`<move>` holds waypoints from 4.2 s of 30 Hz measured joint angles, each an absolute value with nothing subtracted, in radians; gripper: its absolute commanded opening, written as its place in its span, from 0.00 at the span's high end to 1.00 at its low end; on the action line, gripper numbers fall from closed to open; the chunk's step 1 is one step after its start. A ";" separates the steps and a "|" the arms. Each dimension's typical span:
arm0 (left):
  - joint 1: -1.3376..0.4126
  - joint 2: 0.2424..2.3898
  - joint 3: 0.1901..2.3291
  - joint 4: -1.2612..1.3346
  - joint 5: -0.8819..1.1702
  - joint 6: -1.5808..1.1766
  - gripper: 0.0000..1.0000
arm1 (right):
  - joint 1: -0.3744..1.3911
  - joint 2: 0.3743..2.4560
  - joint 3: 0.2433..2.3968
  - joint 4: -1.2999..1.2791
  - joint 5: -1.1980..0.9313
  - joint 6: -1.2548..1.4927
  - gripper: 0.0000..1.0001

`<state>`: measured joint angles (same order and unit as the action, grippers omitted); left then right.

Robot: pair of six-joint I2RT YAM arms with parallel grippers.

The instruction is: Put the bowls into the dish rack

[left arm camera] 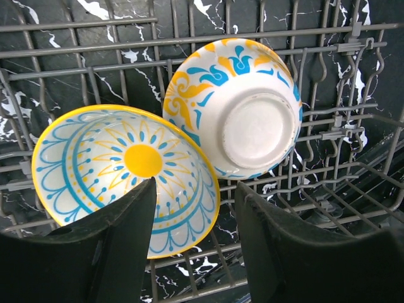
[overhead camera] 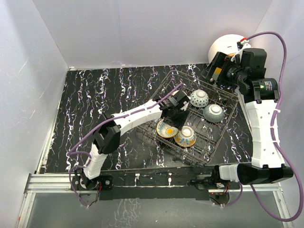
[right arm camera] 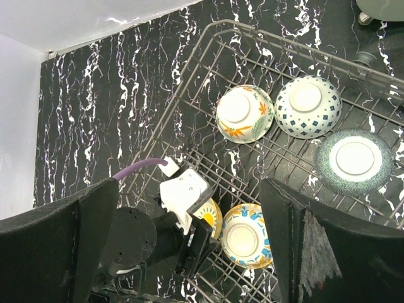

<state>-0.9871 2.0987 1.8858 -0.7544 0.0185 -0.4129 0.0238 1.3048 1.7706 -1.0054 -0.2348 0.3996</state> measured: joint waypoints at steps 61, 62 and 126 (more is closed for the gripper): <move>-0.824 1.875 1.228 0.410 0.287 -1.139 1.00 | 0.023 1.302 1.771 -1.006 -0.205 0.395 0.01; -0.825 1.888 1.228 0.426 0.295 -1.156 1.00 | 0.023 1.302 1.771 -1.006 -0.204 0.394 0.01; -0.643 1.670 0.978 0.067 0.145 -1.024 0.33 | 0.023 1.309 1.750 -1.007 -0.217 0.392 0.01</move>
